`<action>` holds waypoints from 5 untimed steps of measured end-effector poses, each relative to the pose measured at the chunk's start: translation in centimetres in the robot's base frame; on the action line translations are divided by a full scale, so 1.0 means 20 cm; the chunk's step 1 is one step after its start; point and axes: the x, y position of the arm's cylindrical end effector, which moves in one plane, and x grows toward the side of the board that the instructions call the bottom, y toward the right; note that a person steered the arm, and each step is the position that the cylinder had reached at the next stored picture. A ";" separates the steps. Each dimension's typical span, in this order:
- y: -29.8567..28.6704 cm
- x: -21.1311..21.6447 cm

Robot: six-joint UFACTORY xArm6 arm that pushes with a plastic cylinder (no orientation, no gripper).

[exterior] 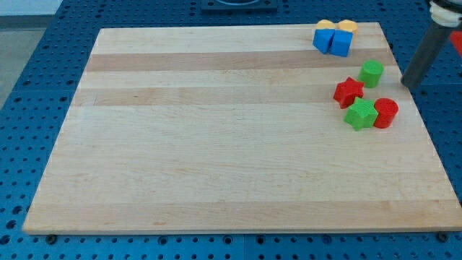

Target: Move green circle towards bottom center

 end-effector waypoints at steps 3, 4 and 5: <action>-0.34 -0.07; -0.41 -0.01; -0.49 0.03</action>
